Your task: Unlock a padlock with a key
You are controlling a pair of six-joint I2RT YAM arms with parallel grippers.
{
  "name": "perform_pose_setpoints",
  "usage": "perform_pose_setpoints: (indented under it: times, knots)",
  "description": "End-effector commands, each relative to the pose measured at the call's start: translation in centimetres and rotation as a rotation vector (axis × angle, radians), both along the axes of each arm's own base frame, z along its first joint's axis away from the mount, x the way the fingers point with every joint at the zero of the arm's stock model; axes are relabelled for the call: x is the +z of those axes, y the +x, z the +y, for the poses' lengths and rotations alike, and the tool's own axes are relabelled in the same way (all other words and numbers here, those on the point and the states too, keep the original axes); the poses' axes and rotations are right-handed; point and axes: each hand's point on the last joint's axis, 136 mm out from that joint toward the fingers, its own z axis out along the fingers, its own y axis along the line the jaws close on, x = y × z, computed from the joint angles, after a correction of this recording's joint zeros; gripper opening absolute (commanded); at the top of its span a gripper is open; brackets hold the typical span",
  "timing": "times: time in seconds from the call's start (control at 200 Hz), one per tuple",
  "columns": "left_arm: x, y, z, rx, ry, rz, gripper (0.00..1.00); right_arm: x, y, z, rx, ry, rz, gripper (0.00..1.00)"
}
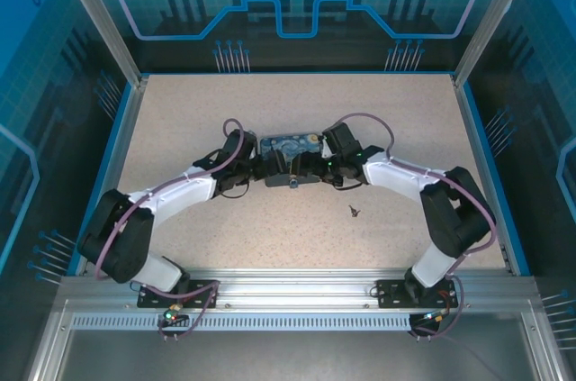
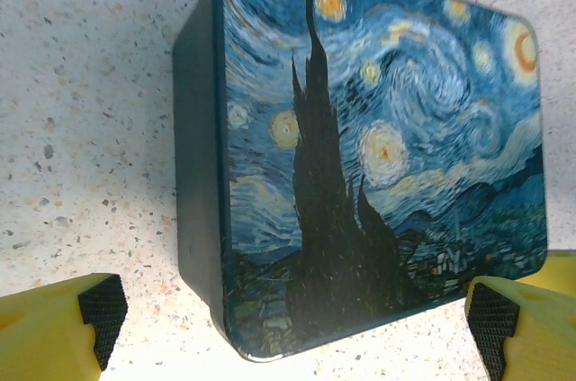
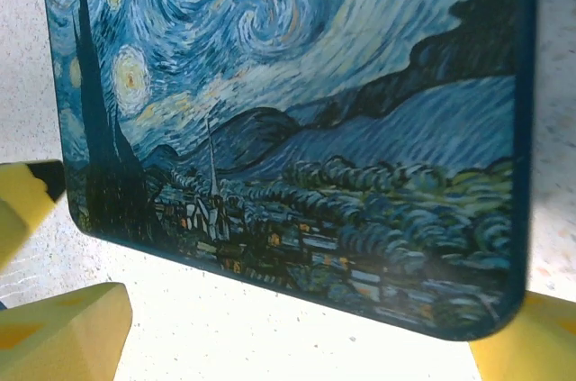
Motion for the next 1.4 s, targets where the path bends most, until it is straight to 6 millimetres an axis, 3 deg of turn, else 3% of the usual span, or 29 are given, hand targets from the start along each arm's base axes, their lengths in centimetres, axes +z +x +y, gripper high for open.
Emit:
perform_pose_setpoints:
  times: [0.0,0.175,0.375,0.57,0.765,0.785,0.88,1.125,1.391]
  knots:
    - [1.6,1.7,-1.7,-0.023,-0.05,-0.044,0.99,1.0,1.0,2.2,0.024,0.05,-0.011,0.94]
    - [1.7,3.2,-1.9,-0.025,-0.027,-0.062,0.99,1.2,1.7,2.9,0.038,0.052,-0.012,0.94]
    - [3.1,4.2,-1.4,-0.017,-0.038,-0.096,0.99,2.6,0.2,1.7,0.035,0.051,-0.031,0.93]
    - [4.9,3.4,-0.5,-0.01,-0.045,-0.119,0.99,4.1,-2.5,-1.8,-0.005,-0.019,-0.068,0.93]
    - [5.9,0.7,-0.3,-0.022,-0.086,-0.097,0.99,4.0,-5.5,-6.7,-0.083,-0.137,-0.064,0.93]
    - [5.9,0.3,-0.2,-0.019,-0.084,-0.094,0.99,3.1,-6.2,-7.5,-0.089,-0.156,-0.043,0.93]
    - [6.0,-1.1,0.5,-0.002,-0.075,-0.089,0.99,2.6,-7.5,-9.4,-0.129,-0.177,-0.029,0.93]
    - [7.1,-3.0,4.1,0.081,0.025,-0.126,0.99,0.3,-9.4,-13.7,-0.233,-0.257,0.056,0.9]
    - [10.4,-2.8,9.1,0.226,0.143,-0.198,0.99,-2.4,-10.0,-14.7,-0.274,-0.259,0.141,0.81]
